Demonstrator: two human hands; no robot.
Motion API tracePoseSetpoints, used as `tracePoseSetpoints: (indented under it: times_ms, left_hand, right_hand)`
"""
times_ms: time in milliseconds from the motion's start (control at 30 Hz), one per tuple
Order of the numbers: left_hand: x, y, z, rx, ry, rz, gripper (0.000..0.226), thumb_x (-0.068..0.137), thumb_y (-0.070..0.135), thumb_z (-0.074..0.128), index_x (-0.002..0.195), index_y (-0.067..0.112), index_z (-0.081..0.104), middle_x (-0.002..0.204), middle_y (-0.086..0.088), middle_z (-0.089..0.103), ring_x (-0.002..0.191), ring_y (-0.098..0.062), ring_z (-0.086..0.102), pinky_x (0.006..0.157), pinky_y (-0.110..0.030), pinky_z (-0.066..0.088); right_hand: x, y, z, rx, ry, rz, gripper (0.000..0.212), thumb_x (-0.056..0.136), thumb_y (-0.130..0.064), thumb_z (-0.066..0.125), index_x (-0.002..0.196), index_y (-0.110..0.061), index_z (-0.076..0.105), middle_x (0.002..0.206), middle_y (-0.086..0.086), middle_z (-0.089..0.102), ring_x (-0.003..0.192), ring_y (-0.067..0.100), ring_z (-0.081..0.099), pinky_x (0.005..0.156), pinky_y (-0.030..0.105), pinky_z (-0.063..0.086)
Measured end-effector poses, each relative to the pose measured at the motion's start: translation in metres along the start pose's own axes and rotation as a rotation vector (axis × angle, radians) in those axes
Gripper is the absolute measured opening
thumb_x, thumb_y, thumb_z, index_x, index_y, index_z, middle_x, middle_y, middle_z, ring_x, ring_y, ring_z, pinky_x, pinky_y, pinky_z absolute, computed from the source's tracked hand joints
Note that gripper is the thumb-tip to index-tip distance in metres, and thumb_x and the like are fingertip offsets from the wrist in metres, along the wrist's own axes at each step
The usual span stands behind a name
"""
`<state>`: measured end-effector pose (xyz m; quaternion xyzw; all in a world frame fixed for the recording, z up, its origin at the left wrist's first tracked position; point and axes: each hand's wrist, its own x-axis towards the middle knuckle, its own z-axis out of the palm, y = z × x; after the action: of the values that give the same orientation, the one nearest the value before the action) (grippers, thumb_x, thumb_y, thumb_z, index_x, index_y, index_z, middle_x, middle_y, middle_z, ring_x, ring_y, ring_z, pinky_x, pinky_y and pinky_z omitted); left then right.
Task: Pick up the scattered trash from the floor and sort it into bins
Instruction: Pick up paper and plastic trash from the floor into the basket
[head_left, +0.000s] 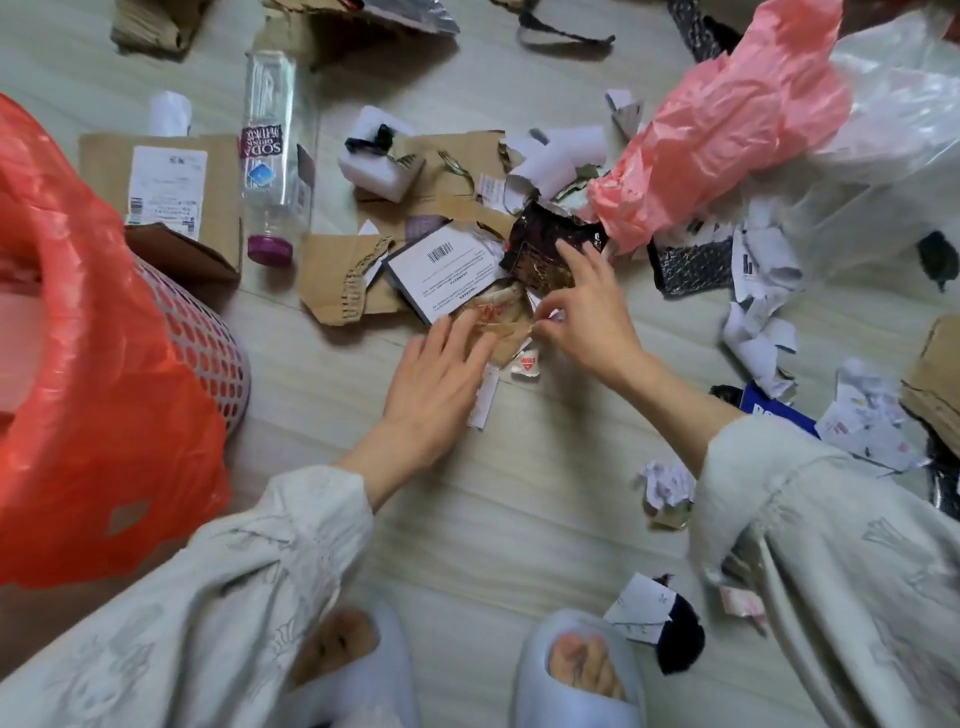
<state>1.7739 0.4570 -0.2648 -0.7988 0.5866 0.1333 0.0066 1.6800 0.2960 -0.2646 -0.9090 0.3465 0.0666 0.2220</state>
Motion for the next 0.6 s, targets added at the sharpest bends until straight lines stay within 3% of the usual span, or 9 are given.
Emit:
tracePoseSetpoints:
  times_ms: [67,133,167,233,300,400,500,600]
  left_hand:
    - [0.002,-0.004,0.001,0.032,-0.134,0.067,0.081,0.082,0.015,0.056,0.147,0.024,0.009,0.156,-0.009,-0.004,0.143,-0.032,0.0,0.111,-0.041,0.018]
    - [-0.005,-0.006,0.009,0.036,-0.245,0.072,0.082,0.087,0.019,0.051,0.148,0.026,-0.003,0.156,-0.007,-0.011,0.143,-0.03,-0.008,0.114,-0.041,0.01]
    - [-0.012,-0.007,0.016,0.02,-0.265,0.072,0.079,0.089,0.021,0.051,0.148,0.026,-0.001,0.157,-0.009,-0.006,0.143,-0.03,-0.003,0.113,-0.042,0.014]
    - [-0.027,-0.007,0.024,0.013,-0.183,0.101,0.081,0.079,0.018,0.063,0.146,0.024,0.017,0.151,-0.015,0.025,0.137,-0.032,0.028,0.102,-0.041,0.035]
    - [-0.038,-0.006,0.03,0.018,-0.068,0.122,0.084,0.057,0.01,0.075,0.132,0.022,0.039,0.127,-0.014,0.056,0.11,-0.032,0.057,0.078,-0.037,0.05]
    - [-0.051,-0.003,0.036,0.042,0.013,0.113,0.077,0.05,0.007,0.076,0.121,0.018,0.051,0.103,-0.008,0.063,0.085,-0.029,0.061,0.066,-0.032,0.048]
    - [-0.057,0.004,0.034,0.046,0.065,0.067,0.069,0.051,0.004,0.074,0.117,0.014,0.056,0.085,-0.004,0.061,0.074,-0.026,0.059,0.062,-0.031,0.046]
    - [-0.061,0.006,0.034,0.082,0.097,0.068,0.055,0.057,0.005,0.067,0.11,0.015,0.061,0.081,-0.004,0.059,0.073,-0.026,0.057,0.063,-0.032,0.044]
  right_hand:
    - [-0.003,0.002,0.006,-0.014,-0.137,-0.019,0.016,0.082,-0.015,0.063,0.093,-0.014,0.074,0.154,0.009,0.023,0.14,0.029,0.022,0.112,0.036,0.023]
    - [-0.018,0.004,0.017,-0.079,-0.16,-0.016,0.015,0.083,-0.013,0.061,0.09,-0.011,0.073,0.152,0.008,0.03,0.134,0.03,0.033,0.106,0.037,0.034]
    - [-0.028,0.005,0.023,-0.114,-0.134,-0.027,0.013,0.083,-0.013,0.061,0.089,-0.01,0.072,0.149,0.008,0.036,0.127,0.032,0.041,0.099,0.038,0.041]
    - [-0.048,0.007,0.033,-0.175,-0.067,-0.081,0.004,0.073,-0.008,0.071,0.078,-0.008,0.072,0.133,0.011,0.055,0.098,0.033,0.059,0.076,0.037,0.05]
    - [-0.064,0.009,0.041,-0.239,-0.044,-0.143,0.018,0.053,-0.006,0.084,0.062,-0.009,0.069,0.112,0.013,0.068,0.071,0.029,0.062,0.06,0.031,0.051]
    - [-0.083,0.009,0.048,-0.288,-0.042,-0.159,0.028,0.045,-0.004,0.086,0.056,-0.007,0.061,0.1,0.015,0.071,0.063,0.026,0.058,0.049,0.026,0.047]
    - [-0.091,0.007,0.049,-0.3,0.0,-0.176,0.032,0.041,-0.002,0.087,0.056,-0.008,0.06,0.088,0.012,0.071,0.06,0.025,0.057,0.049,0.024,0.045]
    - [-0.096,0.008,0.055,-0.305,0.056,-0.214,0.03,0.044,-0.006,0.088,0.06,-0.012,0.064,0.089,0.007,0.072,0.065,0.023,0.061,0.065,0.028,0.044]
